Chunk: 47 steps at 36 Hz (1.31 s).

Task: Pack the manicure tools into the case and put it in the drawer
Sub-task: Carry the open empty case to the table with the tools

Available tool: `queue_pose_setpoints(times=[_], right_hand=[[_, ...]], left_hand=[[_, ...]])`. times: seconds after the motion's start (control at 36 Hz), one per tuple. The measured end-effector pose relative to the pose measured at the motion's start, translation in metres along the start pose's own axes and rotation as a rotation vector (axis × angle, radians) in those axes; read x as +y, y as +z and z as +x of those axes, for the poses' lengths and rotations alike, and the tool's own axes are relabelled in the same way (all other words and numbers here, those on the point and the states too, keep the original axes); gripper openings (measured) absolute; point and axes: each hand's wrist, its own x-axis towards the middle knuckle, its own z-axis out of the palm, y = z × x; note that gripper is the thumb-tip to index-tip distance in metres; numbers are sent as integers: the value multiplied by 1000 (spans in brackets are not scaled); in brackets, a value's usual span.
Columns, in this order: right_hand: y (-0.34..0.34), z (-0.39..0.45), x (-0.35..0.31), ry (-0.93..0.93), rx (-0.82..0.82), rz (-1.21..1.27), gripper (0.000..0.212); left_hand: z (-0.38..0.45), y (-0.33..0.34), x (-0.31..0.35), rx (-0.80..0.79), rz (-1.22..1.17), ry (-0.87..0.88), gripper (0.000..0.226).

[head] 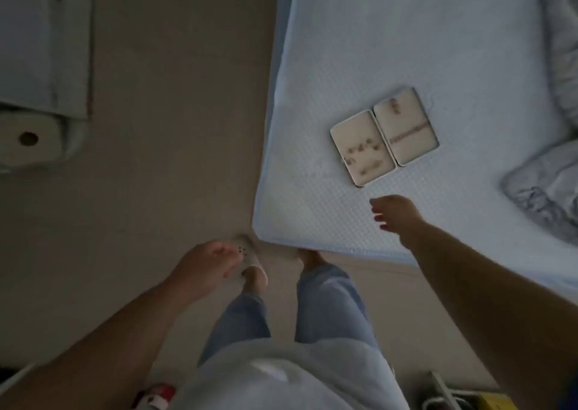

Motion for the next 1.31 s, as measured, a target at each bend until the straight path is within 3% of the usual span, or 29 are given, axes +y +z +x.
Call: queue_pose_setpoints(times=[0.14, 0.36, 0.53, 0.64, 0.75, 0.83, 0.94, 1.06, 1.19, 1.25, 1.31], right_hand=[[-12, 57, -36, 117, -30, 103, 24], [9, 77, -31, 193, 132, 470, 28], [8, 47, -35, 122, 112, 497, 10], [-1, 13, -41, -5, 100, 385, 1], [-7, -34, -49, -130, 115, 100, 9], [-5, -79, -64, -288, 100, -116, 18], [4, -142, -94, -481, -8, -343, 20], [32, -197, -130, -585, -135, -405, 21], [93, -251, -177, -657, -321, -401, 28], [121, -269, -198, -655, -395, -367, 30], [152, -283, -218, -640, -425, -337, 31]], left_hand=[[40, 24, 12, 11, -104, -3, 27], [61, 32, 19, 0, -128, -70, 26], [41, 15, 35, 10, -106, -33, 27], [18, -4, 42, 22, -87, 14, 14], [-16, -35, 51, 38, -56, 89, 43], [-38, -61, 51, 68, -70, 149, 44], [-55, -103, 46, 126, -125, 255, 31], [-61, -151, 35, 224, -192, 351, 29], [-58, -224, 13, 341, -130, 473, 65], [-53, -253, 4, 261, -129, 496, 67], [-49, -282, -3, 70, -234, 470, 58]])
